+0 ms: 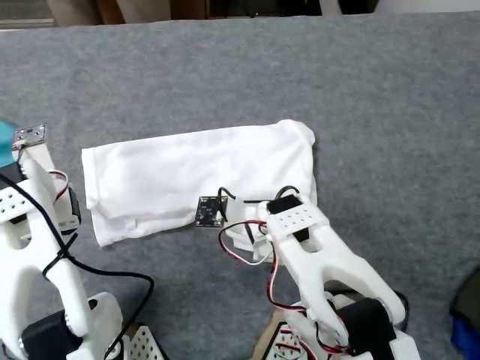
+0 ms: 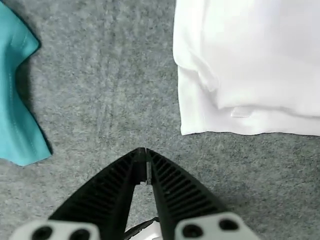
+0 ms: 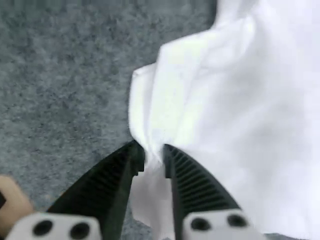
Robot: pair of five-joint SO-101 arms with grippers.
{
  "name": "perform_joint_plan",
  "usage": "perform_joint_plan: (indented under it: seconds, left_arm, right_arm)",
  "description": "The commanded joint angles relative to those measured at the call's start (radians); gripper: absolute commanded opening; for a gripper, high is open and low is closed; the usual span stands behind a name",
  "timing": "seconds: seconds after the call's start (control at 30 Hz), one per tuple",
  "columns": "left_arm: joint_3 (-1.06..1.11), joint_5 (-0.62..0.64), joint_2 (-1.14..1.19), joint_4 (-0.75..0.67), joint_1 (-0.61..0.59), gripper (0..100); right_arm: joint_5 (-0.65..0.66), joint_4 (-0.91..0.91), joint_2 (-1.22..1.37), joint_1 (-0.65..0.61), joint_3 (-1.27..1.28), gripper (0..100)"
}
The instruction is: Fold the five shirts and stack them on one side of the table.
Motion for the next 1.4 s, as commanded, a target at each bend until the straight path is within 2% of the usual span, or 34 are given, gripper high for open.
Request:
perform_joint_plan:
  seconds: [0.0,0.13,0.23,0.43,0.7,1.1,1.27,1.3,1.37]
  left_arm:
    - [-0.048,-0.008,-0.001,0.002,-0.012,2]
    - [-0.048,-0.008,-0.001,0.006,-0.014,2]
    - [-0.048,-0.008,-0.001,0.006,-0.015,2]
    - [-0.048,-0.008,-0.001,0.008,-0.021,2]
    - [-0.101,-0.003,-0.001,0.044,-0.025,2]
    - [-0.126,-0.002,-0.001,0.071,-0.023,2]
    - [-0.127,-0.002,-0.001,0.071,-0.018,2]
    - [-0.127,-0.002,-0.001,0.071,-0.018,2]
    - [-0.127,-0.002,-0.001,0.071,-0.017,2]
  right_arm:
    - [-0.009,-0.002,0.102,-0.012,0.021,0.6]
    - [-0.011,-0.002,0.099,0.001,0.002,0.6]
    - [-0.011,0.026,0.099,0.07,-0.084,0.5]
    - [-0.011,0.236,0.102,0.173,-0.429,0.5]
    - [-0.003,0.278,0.154,0.16,-0.766,0.5]
    - [-0.002,0.293,0.556,0.156,-1.213,0.5]
    - [0.031,0.4,0.654,0.12,-1.357,0.9]
    - [0.031,0.408,0.664,0.119,-1.379,1.9]
    - [0.031,0.411,0.668,0.12,-1.405,10.0]
